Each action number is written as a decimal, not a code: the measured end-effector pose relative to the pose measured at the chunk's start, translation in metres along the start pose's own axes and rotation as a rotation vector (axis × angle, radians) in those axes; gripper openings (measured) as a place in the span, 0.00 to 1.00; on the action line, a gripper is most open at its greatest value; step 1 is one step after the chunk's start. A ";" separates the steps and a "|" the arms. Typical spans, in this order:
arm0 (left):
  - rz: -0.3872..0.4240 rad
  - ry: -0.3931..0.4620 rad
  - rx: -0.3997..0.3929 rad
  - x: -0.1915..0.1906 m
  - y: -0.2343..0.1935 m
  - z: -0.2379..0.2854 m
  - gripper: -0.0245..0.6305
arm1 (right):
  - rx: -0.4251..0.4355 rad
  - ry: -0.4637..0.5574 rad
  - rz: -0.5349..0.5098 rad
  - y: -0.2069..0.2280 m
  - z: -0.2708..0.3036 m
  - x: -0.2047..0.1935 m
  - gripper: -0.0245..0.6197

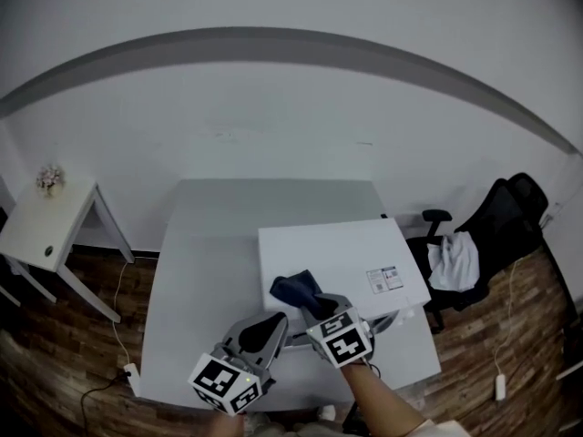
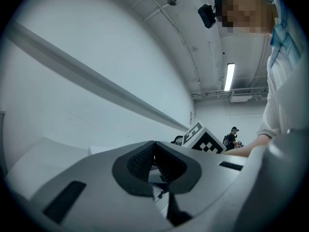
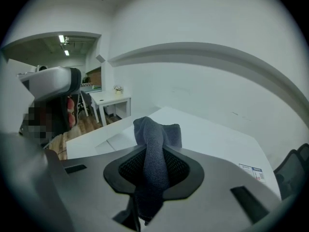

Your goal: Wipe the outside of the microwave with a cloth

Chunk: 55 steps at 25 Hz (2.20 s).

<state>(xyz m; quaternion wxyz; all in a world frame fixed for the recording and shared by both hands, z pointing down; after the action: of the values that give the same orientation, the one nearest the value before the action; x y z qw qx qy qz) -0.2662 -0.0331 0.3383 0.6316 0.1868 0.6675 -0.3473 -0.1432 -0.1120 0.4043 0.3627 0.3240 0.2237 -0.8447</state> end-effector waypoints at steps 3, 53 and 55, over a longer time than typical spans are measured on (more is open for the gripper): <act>-0.007 0.008 0.019 0.000 -0.006 -0.002 0.04 | 0.061 -0.002 -0.032 -0.016 0.006 0.008 0.19; 0.027 -0.094 0.062 0.018 0.010 0.122 0.04 | -0.063 -0.045 0.037 0.208 0.010 -0.028 0.19; 0.018 -0.097 0.054 0.017 0.012 0.126 0.04 | -0.074 -0.049 0.048 0.215 0.005 -0.035 0.19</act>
<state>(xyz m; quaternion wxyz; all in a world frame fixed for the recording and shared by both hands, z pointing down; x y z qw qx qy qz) -0.1703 -0.1157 0.3237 0.6609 0.1929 0.6249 -0.3683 0.0361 -0.2356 0.4016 0.4002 0.2947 0.2380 -0.8345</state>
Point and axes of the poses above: the fingertips, and each gripper's own axes: z forward along the fingers, y to its right, x out of its top, the point moved 6 cm from there along -z, backward along the fingers, and after that the axes turned 7 degrees about -y, right-handed, at the moved point
